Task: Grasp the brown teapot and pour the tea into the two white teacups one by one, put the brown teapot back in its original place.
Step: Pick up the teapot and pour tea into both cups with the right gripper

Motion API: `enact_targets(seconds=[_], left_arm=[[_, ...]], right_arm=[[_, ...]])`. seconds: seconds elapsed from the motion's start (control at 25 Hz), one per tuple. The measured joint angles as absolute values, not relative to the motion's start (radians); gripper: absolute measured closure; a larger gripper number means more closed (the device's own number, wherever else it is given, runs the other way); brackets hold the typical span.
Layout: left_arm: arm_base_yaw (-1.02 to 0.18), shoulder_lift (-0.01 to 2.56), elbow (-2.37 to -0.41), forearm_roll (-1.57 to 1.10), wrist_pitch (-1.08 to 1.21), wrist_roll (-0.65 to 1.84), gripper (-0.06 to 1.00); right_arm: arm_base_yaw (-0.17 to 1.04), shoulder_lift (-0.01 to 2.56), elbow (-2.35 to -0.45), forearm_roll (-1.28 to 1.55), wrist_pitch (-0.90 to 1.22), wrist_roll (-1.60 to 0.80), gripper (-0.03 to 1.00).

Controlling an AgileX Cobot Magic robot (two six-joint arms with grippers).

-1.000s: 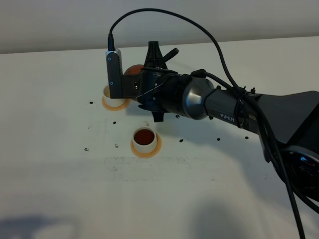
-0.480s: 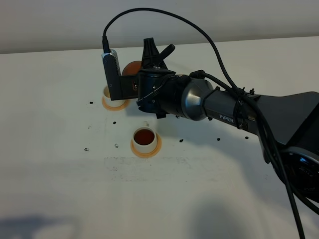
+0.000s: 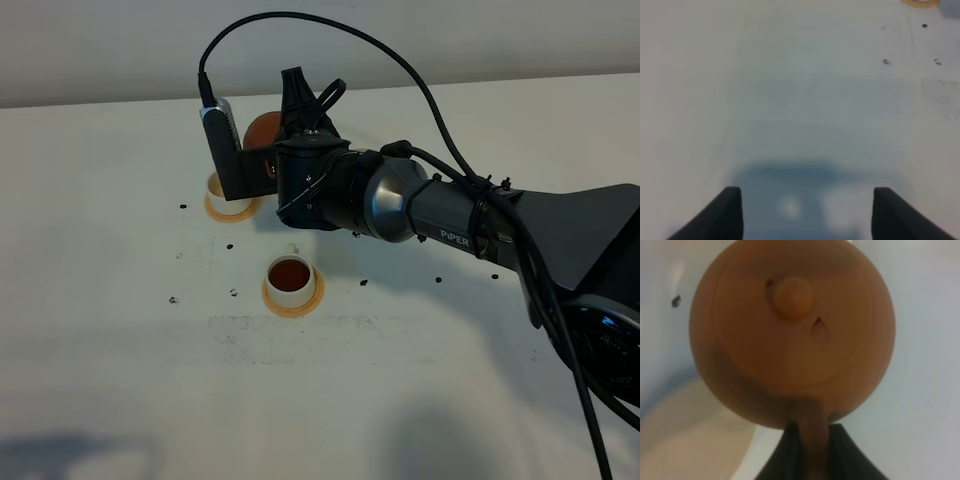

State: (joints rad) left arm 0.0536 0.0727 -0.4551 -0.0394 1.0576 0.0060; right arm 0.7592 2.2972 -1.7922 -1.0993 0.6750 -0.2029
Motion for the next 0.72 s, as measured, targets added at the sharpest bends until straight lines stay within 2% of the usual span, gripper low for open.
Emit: enact_targets(seconds=[0.72], left_arm=[[0.054,0.073,-0.455,-0.039,1.058,0.000,0.39]], right_arm=[[0.759,2.297,-1.792,-1.186,0.674,-0.229,0.86]])
